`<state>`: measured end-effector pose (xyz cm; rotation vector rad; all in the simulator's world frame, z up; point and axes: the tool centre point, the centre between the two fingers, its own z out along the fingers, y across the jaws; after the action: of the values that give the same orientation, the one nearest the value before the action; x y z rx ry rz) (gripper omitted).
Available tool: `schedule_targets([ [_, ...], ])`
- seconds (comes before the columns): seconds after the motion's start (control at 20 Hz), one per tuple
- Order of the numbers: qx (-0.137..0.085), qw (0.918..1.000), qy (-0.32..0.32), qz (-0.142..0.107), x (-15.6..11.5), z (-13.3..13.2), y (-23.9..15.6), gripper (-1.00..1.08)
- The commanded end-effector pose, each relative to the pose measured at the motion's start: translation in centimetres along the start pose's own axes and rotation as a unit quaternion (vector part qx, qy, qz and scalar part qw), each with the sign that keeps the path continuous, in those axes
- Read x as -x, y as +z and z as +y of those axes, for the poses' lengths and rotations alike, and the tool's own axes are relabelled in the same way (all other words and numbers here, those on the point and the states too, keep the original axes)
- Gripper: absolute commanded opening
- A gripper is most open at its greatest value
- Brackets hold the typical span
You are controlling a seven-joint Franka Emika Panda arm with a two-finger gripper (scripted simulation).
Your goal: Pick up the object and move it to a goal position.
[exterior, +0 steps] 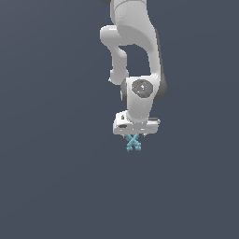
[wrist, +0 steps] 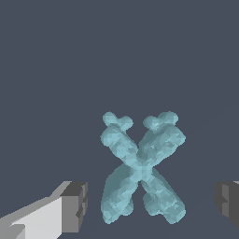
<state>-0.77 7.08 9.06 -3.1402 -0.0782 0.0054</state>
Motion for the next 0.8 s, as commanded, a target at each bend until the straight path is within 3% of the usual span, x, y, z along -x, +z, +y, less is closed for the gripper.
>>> schedule_targets([
  [0.0, 0.0, 1.0, 0.0, 0.0, 0.0, 0.0, 0.0, 1.0],
  [0.75, 0.0, 1.0, 0.0, 0.002, -0.1, 0.0, 5.0, 1.0],
])
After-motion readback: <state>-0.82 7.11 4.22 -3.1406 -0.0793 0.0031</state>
